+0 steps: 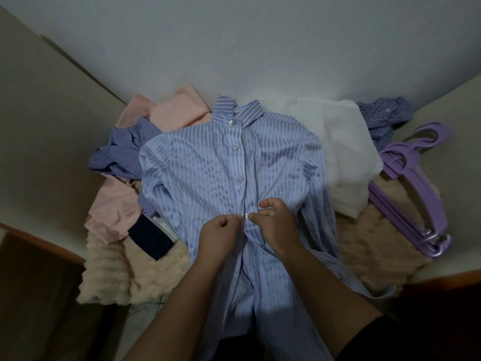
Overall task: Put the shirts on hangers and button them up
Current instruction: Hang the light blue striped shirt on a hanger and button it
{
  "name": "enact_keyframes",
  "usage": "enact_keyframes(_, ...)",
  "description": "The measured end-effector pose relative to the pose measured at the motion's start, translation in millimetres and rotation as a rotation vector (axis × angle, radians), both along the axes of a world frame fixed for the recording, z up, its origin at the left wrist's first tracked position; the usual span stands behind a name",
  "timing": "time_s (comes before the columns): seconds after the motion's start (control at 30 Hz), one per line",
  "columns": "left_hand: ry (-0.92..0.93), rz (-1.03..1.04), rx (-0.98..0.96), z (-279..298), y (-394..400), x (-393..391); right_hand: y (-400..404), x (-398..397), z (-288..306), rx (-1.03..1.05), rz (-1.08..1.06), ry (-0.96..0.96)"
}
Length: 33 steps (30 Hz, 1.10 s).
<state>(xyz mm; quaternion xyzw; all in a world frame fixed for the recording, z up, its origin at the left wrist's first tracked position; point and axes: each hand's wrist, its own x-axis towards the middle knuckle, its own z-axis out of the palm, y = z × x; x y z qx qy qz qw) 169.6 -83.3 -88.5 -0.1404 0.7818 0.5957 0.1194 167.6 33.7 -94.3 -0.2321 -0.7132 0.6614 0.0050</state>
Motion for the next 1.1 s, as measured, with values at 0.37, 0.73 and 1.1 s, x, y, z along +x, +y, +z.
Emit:
enact_keyframes(0.37, -0.094, 0.012, 0.183, 5, -5, 4, 0, 3, 12, 0.055, 0.114, 0.083)
enact_keyframes(0.73, -0.181, -0.034, 0.212, 7, -6, -5, 0, 3, 9, 0.203, 0.178, 0.162)
enact_keyframes(1.1, -0.033, -0.071, 0.186, 2, -3, -1, -4, 16, 15, 0.549, 0.404, 0.226)
